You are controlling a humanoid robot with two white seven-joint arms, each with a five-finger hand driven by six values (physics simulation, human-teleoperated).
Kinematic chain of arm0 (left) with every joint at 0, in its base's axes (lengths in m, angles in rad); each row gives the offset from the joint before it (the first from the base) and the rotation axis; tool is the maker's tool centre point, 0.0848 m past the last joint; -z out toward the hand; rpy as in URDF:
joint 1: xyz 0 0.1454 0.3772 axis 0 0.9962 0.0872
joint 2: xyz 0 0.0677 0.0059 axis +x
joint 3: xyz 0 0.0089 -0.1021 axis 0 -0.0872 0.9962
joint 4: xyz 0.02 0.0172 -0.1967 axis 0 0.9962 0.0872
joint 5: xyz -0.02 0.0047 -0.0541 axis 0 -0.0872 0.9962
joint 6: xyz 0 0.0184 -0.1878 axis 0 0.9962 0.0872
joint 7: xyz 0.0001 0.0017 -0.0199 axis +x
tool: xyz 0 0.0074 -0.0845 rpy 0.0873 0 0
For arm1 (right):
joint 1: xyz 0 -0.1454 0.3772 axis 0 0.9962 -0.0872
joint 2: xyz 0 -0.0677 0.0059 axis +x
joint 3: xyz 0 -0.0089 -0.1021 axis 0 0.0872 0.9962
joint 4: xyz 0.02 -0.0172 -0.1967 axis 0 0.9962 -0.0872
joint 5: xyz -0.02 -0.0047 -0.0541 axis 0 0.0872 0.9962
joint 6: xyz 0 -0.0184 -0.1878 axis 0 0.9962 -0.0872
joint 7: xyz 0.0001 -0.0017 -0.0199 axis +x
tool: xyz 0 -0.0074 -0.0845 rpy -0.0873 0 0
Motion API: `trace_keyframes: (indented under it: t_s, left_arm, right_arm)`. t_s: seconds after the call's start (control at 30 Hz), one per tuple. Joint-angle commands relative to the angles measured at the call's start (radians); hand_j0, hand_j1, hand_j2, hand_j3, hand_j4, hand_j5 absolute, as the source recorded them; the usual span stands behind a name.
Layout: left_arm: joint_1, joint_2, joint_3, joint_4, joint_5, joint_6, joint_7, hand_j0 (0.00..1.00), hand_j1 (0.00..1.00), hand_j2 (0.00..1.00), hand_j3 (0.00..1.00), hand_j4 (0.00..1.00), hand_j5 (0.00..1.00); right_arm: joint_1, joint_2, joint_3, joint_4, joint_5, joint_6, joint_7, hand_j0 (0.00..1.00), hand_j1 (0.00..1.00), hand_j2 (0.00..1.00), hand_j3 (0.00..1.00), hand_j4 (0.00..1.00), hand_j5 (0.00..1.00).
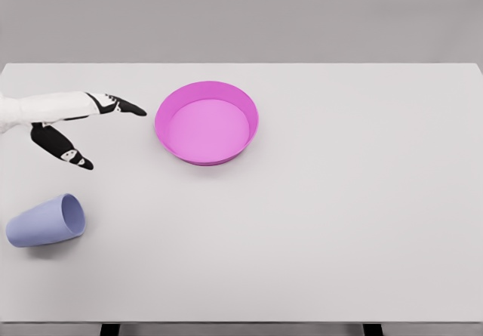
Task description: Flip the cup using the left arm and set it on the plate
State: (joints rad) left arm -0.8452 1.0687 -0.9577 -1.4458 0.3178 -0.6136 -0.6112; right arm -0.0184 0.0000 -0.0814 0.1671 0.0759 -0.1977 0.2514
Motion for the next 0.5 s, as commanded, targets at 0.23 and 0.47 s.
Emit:
trace_keyframes:
  t_s: [0.23, 0.47]
  left_arm:
    - [0.014, 0.132, 0.013, -0.142, 0.061, 0.003, 0.000, 1.00, 1.00, 1.00, 1.00, 1.00, 1.00]
    - [0.101, 0.301, 0.063, -0.263, 0.201, 0.003, 0.000, 1.00, 1.00, 1.00, 1.00, 1.00, 1.00]
  right_arm:
    - [0.011, 0.000, -0.006, -0.003, 0.001, 0.000, 0.003, 1.00, 1.00, 1.00, 1.00, 1.00, 1.00]
    - [0.011, 0.000, -0.003, -0.003, 0.001, 0.000, 0.003, 1.00, 1.00, 1.00, 1.00, 1.00, 1.00]
